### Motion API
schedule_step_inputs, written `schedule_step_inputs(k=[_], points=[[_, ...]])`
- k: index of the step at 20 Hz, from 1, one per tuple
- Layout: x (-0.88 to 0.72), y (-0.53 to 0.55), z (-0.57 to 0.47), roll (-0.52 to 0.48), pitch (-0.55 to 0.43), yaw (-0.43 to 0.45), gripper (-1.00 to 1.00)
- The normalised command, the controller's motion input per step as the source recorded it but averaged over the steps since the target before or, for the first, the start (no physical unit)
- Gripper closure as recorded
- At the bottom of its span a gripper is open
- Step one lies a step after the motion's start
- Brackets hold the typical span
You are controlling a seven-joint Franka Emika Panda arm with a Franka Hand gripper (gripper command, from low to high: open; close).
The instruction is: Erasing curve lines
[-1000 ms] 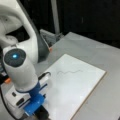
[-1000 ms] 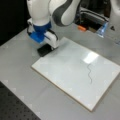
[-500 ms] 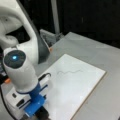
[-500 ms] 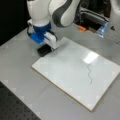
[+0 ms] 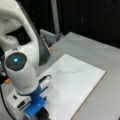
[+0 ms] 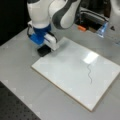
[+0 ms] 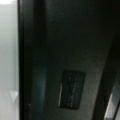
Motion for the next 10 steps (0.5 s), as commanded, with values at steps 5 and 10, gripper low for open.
schedule_step_inputs(k=[5, 10], points=[[-0.02, -0.07, -0.09, 0.070, -0.065, 0.001, -1.00], [-0.07, -0.04, -0.14, 0.066, -0.100, -0.016, -1.00]])
